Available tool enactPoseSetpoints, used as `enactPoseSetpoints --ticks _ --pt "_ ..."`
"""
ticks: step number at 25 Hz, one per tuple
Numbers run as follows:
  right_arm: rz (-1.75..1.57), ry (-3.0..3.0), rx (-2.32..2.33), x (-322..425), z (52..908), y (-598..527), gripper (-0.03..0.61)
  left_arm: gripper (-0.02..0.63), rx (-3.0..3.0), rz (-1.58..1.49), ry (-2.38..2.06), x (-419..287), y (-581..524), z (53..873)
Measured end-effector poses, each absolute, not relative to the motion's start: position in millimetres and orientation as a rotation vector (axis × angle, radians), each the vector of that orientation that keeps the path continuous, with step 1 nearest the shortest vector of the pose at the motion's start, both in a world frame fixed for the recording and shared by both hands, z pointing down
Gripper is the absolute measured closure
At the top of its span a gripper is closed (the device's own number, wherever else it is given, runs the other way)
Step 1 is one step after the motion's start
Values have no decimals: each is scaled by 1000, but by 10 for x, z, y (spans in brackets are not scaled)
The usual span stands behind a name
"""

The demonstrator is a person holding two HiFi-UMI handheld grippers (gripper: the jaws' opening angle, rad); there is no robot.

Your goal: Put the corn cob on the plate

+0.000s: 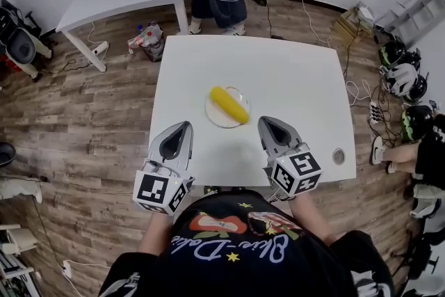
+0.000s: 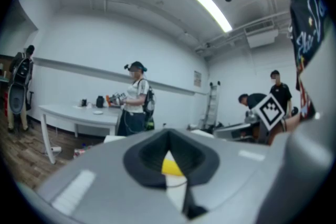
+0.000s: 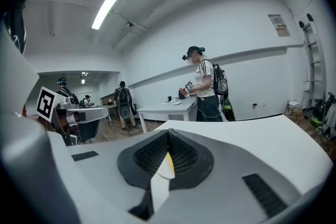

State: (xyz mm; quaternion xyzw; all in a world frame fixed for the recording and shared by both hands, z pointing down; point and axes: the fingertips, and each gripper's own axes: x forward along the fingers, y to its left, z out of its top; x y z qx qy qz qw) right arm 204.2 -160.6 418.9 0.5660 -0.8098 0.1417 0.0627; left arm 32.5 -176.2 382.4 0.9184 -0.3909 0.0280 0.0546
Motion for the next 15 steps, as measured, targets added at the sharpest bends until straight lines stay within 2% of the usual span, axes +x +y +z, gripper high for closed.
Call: enactPoseSetpoints --ticks 15 --pt "472 -2406 1704 1950 4239 -1566 563 623 2768 95 -1202 185 -1711 3872"
